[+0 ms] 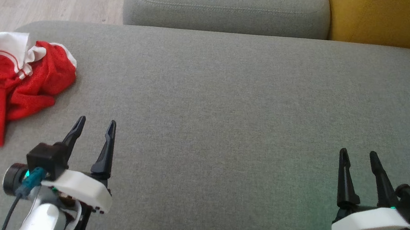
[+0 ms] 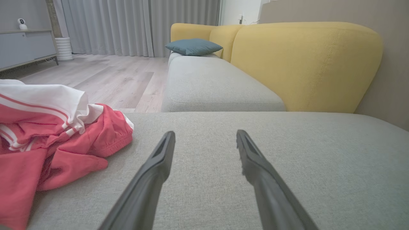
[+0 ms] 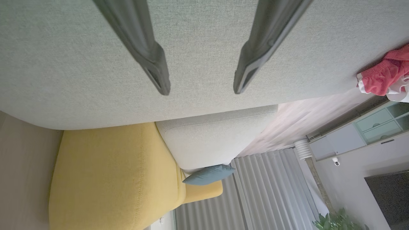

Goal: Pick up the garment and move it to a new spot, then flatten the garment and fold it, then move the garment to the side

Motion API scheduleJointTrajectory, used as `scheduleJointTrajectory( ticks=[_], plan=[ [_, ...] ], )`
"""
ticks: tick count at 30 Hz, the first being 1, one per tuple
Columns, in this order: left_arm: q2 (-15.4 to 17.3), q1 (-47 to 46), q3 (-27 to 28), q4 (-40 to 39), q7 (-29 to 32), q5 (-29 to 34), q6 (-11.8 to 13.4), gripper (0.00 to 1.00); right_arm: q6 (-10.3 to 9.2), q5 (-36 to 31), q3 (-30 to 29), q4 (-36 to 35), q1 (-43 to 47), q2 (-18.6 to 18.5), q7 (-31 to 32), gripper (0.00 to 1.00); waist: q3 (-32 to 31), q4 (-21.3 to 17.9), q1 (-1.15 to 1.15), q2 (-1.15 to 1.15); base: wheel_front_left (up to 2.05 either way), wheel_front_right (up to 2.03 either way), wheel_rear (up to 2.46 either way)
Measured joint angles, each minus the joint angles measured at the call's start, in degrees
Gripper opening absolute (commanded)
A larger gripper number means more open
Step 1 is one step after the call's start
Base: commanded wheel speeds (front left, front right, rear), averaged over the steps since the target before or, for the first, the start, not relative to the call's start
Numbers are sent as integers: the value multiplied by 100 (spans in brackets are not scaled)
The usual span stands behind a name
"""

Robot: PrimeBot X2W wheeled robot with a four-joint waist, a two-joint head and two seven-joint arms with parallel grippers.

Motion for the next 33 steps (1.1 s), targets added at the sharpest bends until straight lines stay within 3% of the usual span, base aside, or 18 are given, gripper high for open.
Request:
scheduleJointTrajectory(
  ticks=[13,33],
  plan=[
    [-34,8,4,211,-199,572,21,100,0,-597,-99,-40,6,102,-135,100,-6,17,0,0,0,0,0],
    [-147,-4,162,487,-199,591,-73,100,0,-514,-174,-20,11,141,-144,100,-4,89,0,0,0,0,0]
  ],
)
